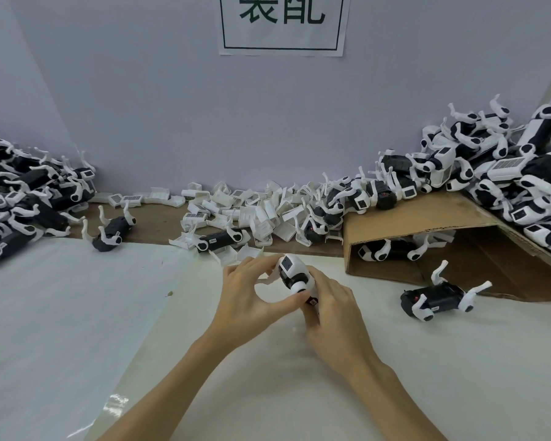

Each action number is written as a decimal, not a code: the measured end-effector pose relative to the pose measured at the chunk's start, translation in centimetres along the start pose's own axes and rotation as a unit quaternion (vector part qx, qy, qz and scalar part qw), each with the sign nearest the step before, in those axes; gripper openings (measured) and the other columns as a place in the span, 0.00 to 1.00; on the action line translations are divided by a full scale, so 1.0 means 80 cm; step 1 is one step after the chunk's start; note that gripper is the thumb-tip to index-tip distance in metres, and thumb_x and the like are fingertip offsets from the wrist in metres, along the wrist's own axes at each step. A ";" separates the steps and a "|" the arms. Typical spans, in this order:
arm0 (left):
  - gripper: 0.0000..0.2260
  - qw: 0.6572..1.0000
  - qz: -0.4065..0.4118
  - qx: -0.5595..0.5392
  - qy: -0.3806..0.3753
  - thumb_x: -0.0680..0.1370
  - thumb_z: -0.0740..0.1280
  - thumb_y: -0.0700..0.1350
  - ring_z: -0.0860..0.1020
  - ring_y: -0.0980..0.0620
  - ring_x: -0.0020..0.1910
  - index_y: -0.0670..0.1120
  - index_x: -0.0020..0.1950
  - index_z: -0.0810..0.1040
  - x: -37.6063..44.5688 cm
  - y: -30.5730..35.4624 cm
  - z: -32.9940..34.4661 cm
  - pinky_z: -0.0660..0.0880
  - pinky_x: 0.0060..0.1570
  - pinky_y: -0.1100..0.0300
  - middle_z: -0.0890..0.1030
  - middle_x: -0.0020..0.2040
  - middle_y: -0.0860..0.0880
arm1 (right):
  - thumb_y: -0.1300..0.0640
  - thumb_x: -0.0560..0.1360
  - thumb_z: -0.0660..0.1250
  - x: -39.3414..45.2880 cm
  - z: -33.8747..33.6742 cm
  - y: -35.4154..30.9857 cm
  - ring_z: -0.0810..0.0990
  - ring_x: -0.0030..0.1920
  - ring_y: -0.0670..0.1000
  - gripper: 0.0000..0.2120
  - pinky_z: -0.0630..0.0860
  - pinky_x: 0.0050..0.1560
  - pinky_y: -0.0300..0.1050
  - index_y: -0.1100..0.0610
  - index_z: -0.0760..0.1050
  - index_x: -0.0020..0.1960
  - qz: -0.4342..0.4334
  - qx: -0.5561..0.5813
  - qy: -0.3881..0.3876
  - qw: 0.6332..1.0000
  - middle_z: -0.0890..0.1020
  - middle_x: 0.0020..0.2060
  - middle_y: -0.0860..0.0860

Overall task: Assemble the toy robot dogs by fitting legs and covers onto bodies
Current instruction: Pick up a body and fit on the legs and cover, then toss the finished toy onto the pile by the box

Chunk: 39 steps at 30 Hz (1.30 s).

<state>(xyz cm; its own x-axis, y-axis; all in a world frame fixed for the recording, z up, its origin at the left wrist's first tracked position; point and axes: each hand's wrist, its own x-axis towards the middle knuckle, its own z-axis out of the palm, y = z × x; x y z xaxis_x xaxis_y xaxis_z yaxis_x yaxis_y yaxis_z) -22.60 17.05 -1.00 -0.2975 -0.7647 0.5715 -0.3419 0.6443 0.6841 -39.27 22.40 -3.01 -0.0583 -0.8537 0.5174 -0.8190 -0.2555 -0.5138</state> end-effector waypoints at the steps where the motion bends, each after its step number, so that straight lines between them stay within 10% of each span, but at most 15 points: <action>1: 0.15 1.000 -0.004 -0.010 0.004 0.70 0.76 0.65 0.76 0.63 0.58 0.76 0.55 0.78 0.001 -0.001 0.000 0.71 0.59 0.54 0.81 0.53 0.68 | 0.59 0.81 0.70 -0.001 0.001 0.000 0.75 0.55 0.44 0.24 0.73 0.62 0.45 0.51 0.70 0.75 0.007 0.019 -0.003 1.000 0.79 0.57 0.41; 6: 0.14 0.978 -0.130 -0.162 -0.001 0.69 0.76 0.66 0.82 0.64 0.48 0.62 0.51 0.87 0.011 -0.004 -0.015 0.72 0.48 0.74 0.87 0.46 0.58 | 0.54 0.82 0.70 0.000 0.004 0.003 0.78 0.61 0.39 0.23 0.73 0.59 0.29 0.45 0.68 0.74 0.065 0.149 -0.007 0.987 0.80 0.63 0.39; 12: 0.34 0.913 -0.292 -0.279 -0.049 0.75 0.61 0.79 0.85 0.52 0.49 0.53 0.53 0.90 0.021 -0.026 -0.029 0.75 0.57 0.53 0.88 0.49 0.47 | 0.48 0.80 0.72 0.001 0.003 0.009 0.83 0.58 0.45 0.17 0.81 0.55 0.40 0.38 0.76 0.67 0.115 0.269 -0.070 0.954 0.81 0.56 0.37; 18: 0.20 0.866 -0.318 -0.383 -0.049 0.78 0.68 0.63 0.84 0.47 0.45 0.48 0.48 0.89 0.024 -0.041 -0.038 0.76 0.56 0.48 0.85 0.46 0.42 | 0.40 0.76 0.74 0.003 -0.007 -0.005 0.87 0.52 0.54 0.21 0.82 0.56 0.47 0.45 0.79 0.65 0.176 0.392 -0.125 0.894 0.84 0.53 0.52; 24: 0.29 0.913 -0.252 -0.319 0.042 0.82 0.59 0.65 0.83 0.42 0.44 0.43 0.58 0.87 0.034 -0.055 -0.050 0.77 0.47 0.48 0.87 0.51 0.39 | 0.50 0.82 0.68 0.064 -0.071 -0.001 0.84 0.49 0.63 0.24 0.86 0.47 0.57 0.70 0.75 0.67 0.354 0.688 -0.063 0.631 0.83 0.49 0.67; 28: 0.25 0.935 -0.221 -0.261 0.099 0.86 0.59 0.61 0.82 0.47 0.42 0.42 0.54 0.87 0.036 -0.071 -0.062 0.77 0.44 0.49 0.87 0.46 0.44 | 0.39 0.82 0.63 0.147 -0.195 0.028 0.71 0.75 0.68 0.44 0.69 0.76 0.61 0.65 0.49 0.83 0.176 0.841 0.094 0.503 0.65 0.75 0.73; 31: 0.17 0.954 -0.207 -0.157 0.150 0.88 0.62 0.56 0.81 0.47 0.52 0.48 0.56 0.85 0.036 -0.083 -0.060 0.78 0.52 0.44 0.85 0.52 0.47 | 0.31 0.79 0.64 0.171 -0.229 0.034 0.69 0.74 0.73 0.54 0.69 0.75 0.65 0.66 0.40 0.83 0.163 0.809 0.086 0.558 0.60 0.77 0.75; 35: 0.15 0.949 -0.141 0.209 0.191 0.81 0.74 0.47 0.69 0.38 0.71 0.48 0.67 0.81 0.032 -0.107 -0.057 0.71 0.66 0.37 0.74 0.71 0.43 | 0.43 0.83 0.65 0.138 -0.169 0.028 0.83 0.64 0.64 0.34 0.81 0.62 0.58 0.64 0.63 0.79 0.201 0.774 -0.008 0.601 0.80 0.66 0.66; 39: 0.29 0.942 -0.134 0.290 0.103 0.81 0.73 0.51 0.62 0.39 0.82 0.50 0.82 0.69 0.029 -0.129 -0.067 0.61 0.73 0.35 0.62 0.85 0.45 | 0.48 0.84 0.65 0.074 -0.080 0.021 0.85 0.50 0.54 0.19 0.83 0.52 0.48 0.61 0.83 0.64 0.270 0.751 -0.082 0.597 0.85 0.54 0.56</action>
<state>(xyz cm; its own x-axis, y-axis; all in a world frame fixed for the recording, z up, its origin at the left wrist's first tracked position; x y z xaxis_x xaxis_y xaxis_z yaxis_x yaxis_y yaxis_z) -15.00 8.58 -4.31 0.0270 -0.8474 0.5302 -0.8270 0.2790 0.4881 -44.66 19.85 3.55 0.0760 -0.9970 -0.0115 0.7369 0.0639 -0.6730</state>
